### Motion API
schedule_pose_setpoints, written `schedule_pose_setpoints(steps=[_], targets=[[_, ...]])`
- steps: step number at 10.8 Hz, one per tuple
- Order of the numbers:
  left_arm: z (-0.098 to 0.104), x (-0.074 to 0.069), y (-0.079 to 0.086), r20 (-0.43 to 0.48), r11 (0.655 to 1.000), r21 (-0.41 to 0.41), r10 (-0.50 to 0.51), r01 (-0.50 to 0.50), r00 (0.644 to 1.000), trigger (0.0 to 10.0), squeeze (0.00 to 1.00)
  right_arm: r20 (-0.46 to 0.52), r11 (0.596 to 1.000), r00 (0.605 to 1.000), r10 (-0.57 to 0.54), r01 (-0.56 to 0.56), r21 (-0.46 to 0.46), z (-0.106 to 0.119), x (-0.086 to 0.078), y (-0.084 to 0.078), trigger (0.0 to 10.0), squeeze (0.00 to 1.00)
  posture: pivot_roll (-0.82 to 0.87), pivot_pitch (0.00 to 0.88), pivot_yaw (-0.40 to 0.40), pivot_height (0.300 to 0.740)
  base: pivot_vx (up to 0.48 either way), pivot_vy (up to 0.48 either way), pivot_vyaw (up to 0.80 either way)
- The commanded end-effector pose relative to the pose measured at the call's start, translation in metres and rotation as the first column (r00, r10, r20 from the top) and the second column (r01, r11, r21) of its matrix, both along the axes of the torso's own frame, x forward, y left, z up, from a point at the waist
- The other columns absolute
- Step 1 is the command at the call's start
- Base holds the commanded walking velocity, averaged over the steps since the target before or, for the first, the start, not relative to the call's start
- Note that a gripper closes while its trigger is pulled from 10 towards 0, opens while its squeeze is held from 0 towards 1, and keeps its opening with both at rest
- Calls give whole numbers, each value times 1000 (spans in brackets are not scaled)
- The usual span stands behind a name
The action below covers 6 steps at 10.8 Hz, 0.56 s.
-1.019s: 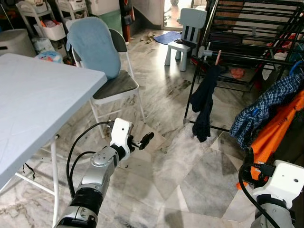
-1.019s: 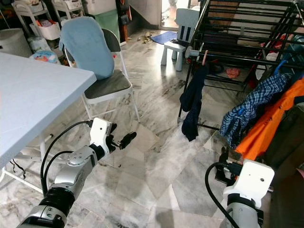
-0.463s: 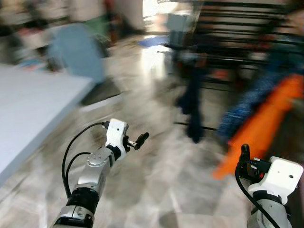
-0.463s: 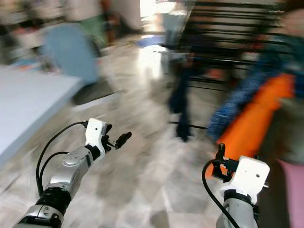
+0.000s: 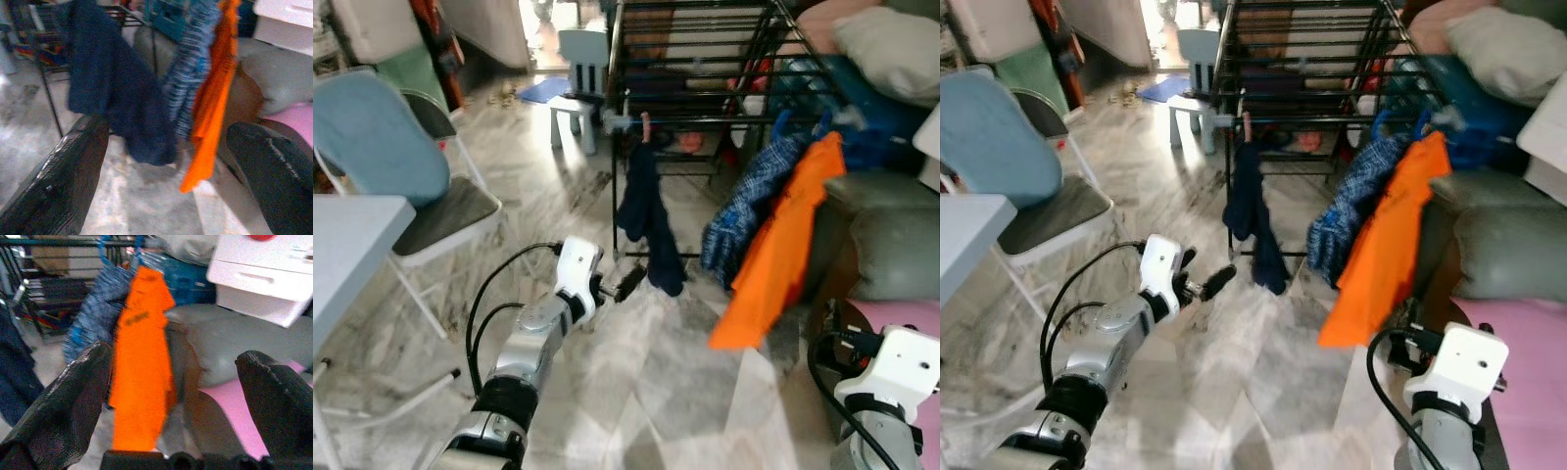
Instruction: Hang hanger
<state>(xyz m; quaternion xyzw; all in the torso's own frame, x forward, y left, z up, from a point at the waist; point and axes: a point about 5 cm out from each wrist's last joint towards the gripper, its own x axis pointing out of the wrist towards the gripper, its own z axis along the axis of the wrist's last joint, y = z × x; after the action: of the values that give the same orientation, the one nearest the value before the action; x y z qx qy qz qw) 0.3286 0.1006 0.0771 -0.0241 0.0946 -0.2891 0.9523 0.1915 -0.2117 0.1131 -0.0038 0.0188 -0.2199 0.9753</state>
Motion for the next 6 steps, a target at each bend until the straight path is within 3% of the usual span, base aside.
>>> schedule_pose_setpoints(steps=[1, 6], targets=[[-1, 2, 7, -4, 1000, 7, 27, -27, 1000, 10000, 0, 8, 1000, 1000, 18, -18, 5, 1, 3, 3, 10000, 0, -61, 0, 38, 740, 307, 326, 0], [-3, 2, 3, -7, 999, 6, 34, -34, 999, 10000, 0, 10, 999, 999, 40, -39, -20, 4, 6, 3, 10000, 0, -65, 0, 31, 740, 279, 391, 0]])
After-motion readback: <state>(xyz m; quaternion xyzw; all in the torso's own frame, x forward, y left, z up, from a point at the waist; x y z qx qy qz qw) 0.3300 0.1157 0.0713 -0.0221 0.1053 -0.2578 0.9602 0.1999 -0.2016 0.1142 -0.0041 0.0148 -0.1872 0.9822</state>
